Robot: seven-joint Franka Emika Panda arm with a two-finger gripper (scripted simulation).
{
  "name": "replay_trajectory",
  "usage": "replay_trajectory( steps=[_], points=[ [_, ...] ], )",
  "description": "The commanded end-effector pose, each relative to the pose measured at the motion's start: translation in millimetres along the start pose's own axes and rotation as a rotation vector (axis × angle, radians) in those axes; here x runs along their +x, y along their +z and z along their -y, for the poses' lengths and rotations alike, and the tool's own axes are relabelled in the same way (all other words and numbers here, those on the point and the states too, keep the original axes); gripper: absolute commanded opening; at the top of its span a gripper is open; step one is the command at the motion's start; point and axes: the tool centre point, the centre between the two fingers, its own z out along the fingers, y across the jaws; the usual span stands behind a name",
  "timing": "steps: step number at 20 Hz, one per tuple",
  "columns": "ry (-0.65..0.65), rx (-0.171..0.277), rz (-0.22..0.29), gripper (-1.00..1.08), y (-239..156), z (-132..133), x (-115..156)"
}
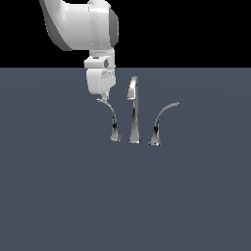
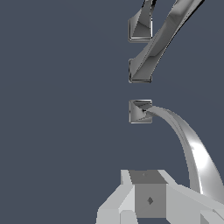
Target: Turn on the faucet by rotating a designated handle.
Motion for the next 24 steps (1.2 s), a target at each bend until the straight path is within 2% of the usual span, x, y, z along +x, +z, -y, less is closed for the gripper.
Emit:
replay_trajectory(
  steps=[1,13,14,24],
  points=[
    [-0.001,0.000,0.000,-1.00,0.0,-6.5,-3.1],
    [0.000,0.001,0.000,-1.00,-0.2,-36.6,-15.2],
    [0.010,0.012,-0.006,-1.00,-0.2,-28.0,-7.1],
    [0.005,0.007,-0.003,-1.00,0.0,-54.3,-2.1]
  ],
)
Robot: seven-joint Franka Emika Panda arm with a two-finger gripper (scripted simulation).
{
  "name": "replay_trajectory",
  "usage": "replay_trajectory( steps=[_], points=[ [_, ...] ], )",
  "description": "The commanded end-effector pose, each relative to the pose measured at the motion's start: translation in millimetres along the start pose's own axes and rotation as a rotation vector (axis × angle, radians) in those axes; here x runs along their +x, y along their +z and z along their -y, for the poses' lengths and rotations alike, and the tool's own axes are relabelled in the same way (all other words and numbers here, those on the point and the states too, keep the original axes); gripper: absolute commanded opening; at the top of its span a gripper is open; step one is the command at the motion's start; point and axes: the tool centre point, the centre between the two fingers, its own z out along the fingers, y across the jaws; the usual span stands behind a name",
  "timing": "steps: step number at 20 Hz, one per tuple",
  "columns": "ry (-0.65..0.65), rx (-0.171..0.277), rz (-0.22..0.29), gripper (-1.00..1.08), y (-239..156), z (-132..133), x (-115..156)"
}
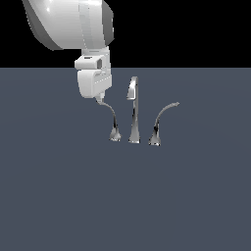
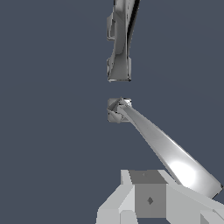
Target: Turn on the faucet by rotating a designated handle.
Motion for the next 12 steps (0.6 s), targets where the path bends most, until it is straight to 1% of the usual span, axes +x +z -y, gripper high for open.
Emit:
replay_trajectory(
  steps=[1,10,12],
  points=[
    [-0.002,-0.013,-0.002,-1.00,-0.3,-12.0,1.9],
    [-0.007,-0.018,0.001,-1.00,-0.6,-36.0,6.6],
    [-0.011,-0.012,-0.001,-1.00,0.0,-32.1,3.4]
  ],
)
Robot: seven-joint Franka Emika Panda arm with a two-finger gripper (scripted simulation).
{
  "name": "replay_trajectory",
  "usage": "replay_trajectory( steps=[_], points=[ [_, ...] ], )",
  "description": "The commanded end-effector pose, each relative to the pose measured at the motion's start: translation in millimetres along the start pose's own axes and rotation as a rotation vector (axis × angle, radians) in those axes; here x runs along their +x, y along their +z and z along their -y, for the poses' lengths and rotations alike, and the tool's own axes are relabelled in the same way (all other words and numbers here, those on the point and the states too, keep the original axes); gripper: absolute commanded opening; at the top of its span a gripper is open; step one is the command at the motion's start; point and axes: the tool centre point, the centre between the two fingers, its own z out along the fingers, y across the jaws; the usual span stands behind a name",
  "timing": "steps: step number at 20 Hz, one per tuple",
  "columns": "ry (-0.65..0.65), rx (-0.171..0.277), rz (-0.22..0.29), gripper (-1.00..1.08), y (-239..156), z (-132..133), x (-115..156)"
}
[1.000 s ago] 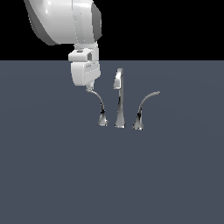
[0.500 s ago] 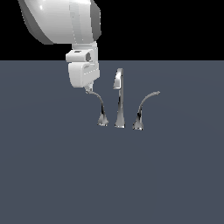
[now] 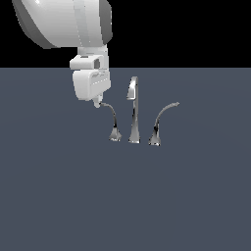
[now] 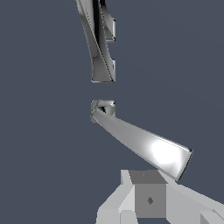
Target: Turn on the faucet by rotating a designated handle.
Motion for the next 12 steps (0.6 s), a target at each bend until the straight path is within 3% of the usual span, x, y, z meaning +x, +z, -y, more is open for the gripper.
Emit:
replay_trajectory(
  steps=[1,12],
  points=[
    [-0.002,0.000,-0.002,-1.00,-0.3,-2.6,2.5],
    [0.001,-0.006,0.000,-1.00,-0.7,-21.7,42.4]
  ],
)
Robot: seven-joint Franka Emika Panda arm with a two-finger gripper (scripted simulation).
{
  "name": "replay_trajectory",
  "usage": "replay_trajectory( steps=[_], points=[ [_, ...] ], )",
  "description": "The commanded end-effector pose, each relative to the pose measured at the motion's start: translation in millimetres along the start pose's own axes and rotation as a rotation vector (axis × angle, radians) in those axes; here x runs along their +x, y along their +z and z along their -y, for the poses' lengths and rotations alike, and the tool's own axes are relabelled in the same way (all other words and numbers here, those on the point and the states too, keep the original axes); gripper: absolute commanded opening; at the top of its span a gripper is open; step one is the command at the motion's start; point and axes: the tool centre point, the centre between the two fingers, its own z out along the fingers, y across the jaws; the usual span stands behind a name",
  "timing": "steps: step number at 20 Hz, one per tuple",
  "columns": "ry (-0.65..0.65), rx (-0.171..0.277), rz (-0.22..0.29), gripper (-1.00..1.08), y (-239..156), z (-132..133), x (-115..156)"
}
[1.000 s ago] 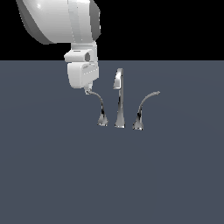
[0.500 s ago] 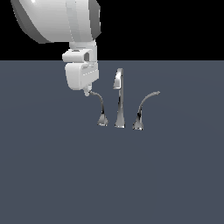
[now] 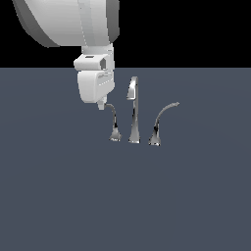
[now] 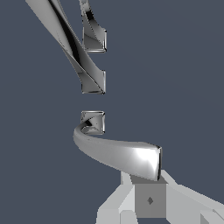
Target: Turn on the faucet by rotating a designated handle.
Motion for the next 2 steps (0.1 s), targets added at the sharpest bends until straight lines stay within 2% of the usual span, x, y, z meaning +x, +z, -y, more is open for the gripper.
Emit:
replay_trajectory(
  steps=[1,2],
  points=[
    [0.022,-0.004,-0.004,-1.00,-0.6,-2.8,22.8],
    [0.022,-0.004,-0.004,-1.00,-0.6,-2.8,22.8]
  ],
)
